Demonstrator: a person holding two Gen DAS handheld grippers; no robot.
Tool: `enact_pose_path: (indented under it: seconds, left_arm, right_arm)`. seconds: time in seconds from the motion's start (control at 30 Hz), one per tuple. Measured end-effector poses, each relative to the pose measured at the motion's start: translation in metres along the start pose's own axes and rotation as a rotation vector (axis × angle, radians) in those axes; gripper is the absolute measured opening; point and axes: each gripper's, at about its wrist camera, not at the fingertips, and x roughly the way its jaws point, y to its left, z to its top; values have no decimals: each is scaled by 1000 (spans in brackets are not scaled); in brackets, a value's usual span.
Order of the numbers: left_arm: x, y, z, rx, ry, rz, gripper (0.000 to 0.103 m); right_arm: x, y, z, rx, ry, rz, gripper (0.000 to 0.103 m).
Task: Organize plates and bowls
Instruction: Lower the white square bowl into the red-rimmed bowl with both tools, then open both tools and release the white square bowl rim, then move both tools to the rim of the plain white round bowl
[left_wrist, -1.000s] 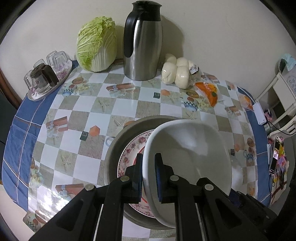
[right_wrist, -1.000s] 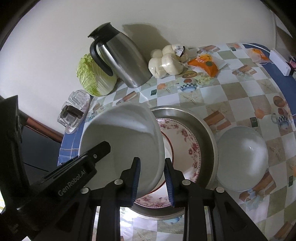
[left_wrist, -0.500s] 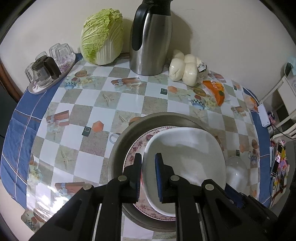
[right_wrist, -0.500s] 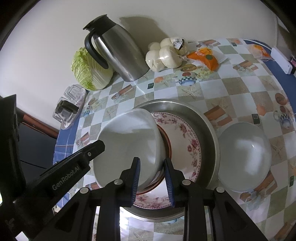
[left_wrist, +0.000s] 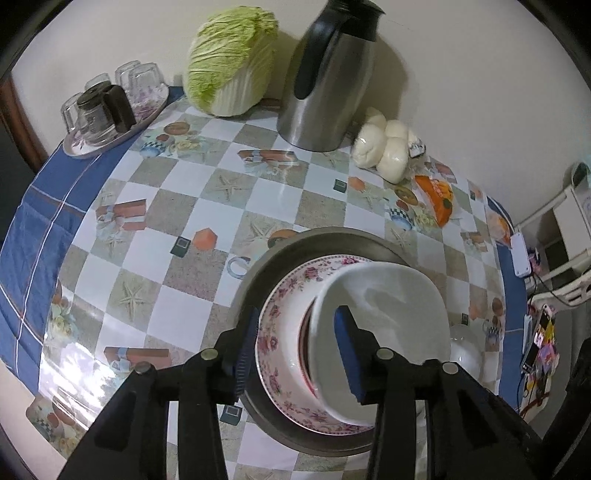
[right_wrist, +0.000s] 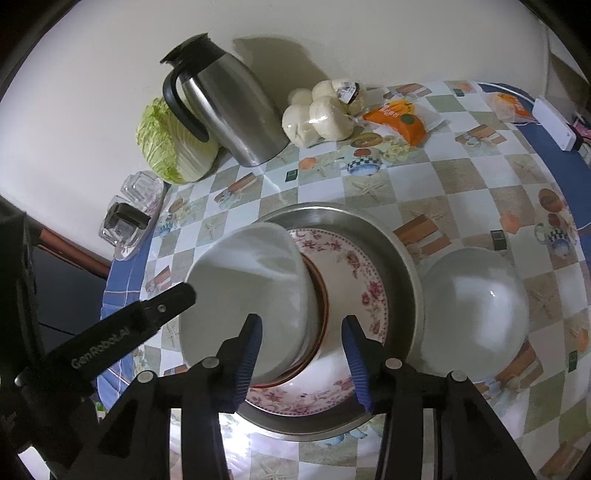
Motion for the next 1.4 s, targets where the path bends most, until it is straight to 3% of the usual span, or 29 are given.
enact_pose_path:
  seconds: [0.13,0.23,0.47,0.57,0.87,1.07,1.4]
  left_arm:
    - [-3,8,0,-27,1,-3,45]
    - [-3,12,0,-50,10,-17,46]
    - [-13,6,-4,-36,-12,-3,47]
    - [-19,3,-6,-28,-25,2,56]
    - [-29,-3,-21,-30,-31,8,64]
    - [-36,-15,-35,11,-41,56,64]
    - [-33,-60,-55,130,-41,113,65]
  right_arm:
    - [2,-12,2,26,5,-35,50]
    - [1,-17,2,47,12,-15,50]
    - [-23,-12,3,28,-46,-10,52]
    - [-30,-13,2,28,-61,-7,65]
    - [-44,-28,-11,20,-62,-72,78]
    - [-61,-41,-21,32,-77,-112,82]
    - [-79,-71,-26,12,-79,-108,83]
